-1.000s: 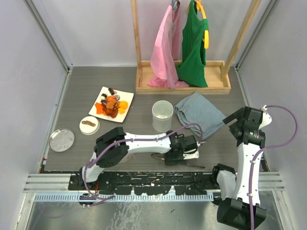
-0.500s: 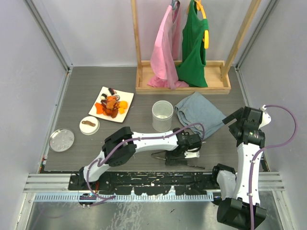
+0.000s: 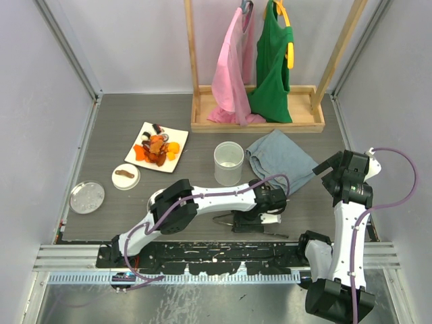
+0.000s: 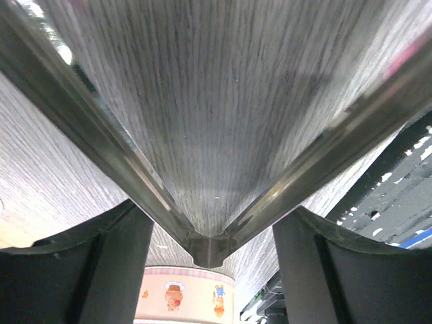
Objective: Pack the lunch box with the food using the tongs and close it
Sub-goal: Pick up the clamp at the center of the board.
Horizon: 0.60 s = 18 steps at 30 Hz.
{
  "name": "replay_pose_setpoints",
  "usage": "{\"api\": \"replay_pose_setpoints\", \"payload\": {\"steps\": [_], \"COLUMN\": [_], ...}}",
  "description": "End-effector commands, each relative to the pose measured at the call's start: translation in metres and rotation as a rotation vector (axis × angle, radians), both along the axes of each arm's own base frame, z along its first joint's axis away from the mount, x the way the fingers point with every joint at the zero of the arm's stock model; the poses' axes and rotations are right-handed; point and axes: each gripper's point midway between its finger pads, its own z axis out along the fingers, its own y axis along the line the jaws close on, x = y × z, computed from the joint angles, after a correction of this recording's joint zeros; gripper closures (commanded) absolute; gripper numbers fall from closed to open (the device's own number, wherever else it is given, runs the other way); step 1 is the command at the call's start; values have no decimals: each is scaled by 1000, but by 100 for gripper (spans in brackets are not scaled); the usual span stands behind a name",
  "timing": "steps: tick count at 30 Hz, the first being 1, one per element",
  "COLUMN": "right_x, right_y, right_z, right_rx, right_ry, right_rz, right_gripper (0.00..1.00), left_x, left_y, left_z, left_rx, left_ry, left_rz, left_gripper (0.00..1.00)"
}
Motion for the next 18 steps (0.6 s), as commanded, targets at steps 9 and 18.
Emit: {"api": "replay_pose_setpoints", "payload": {"steps": [9, 18], "right_x": [10, 10], "right_y": [-7, -7], "right_z": [16, 25], "right_rx": [-44, -54], "right_ry": [-49, -54], "right_rz": [10, 23], "right_gripper": [0, 0], "left_x": [-8, -7], "left_y": [-6, 18], "left_z": [39, 120], "left_rx": [-186, -387], "left_ry": [13, -41], "left_rz": [41, 117], "left_gripper": [48, 52]}}
